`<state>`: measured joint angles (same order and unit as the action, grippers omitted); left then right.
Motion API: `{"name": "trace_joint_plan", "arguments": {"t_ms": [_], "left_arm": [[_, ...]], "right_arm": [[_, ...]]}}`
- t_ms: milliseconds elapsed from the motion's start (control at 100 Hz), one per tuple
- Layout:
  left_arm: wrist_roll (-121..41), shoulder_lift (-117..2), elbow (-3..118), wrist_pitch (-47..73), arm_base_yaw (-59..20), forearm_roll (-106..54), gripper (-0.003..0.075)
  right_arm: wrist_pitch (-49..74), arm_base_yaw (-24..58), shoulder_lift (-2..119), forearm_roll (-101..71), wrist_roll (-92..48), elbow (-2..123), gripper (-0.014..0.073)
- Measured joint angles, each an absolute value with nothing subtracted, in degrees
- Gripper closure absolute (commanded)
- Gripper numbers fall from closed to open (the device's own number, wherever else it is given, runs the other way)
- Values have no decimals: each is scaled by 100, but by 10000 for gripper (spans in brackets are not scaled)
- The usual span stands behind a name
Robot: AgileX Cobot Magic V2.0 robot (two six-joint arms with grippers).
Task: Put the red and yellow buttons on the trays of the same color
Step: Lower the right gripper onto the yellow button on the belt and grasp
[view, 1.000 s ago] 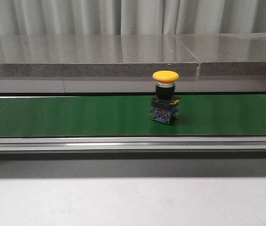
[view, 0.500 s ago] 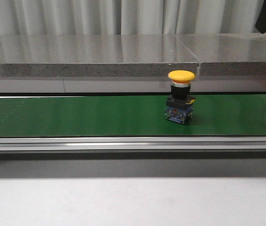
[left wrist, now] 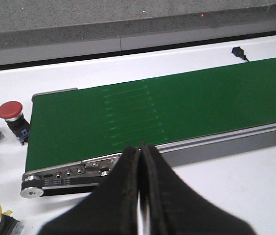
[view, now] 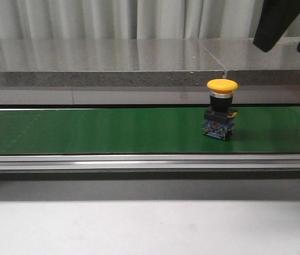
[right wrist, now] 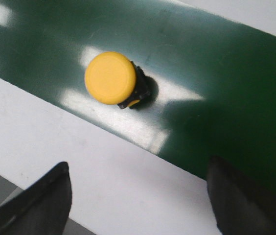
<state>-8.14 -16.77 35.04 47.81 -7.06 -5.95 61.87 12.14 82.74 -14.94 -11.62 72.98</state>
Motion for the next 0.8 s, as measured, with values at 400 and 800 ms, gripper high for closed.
{"name": "trace_joint_plan", "arguments": {"t_ms": [400, 800], "left_arm": [[-814, -1677, 3504, 4781, -706, -595, 741], [-814, -1677, 3504, 4781, -706, -595, 741]], "right_arm": [[5861, 1366, 9171, -1494, -2039, 7340, 22], [5327, 1366, 9545, -1472, -2130, 7376, 329]]}}
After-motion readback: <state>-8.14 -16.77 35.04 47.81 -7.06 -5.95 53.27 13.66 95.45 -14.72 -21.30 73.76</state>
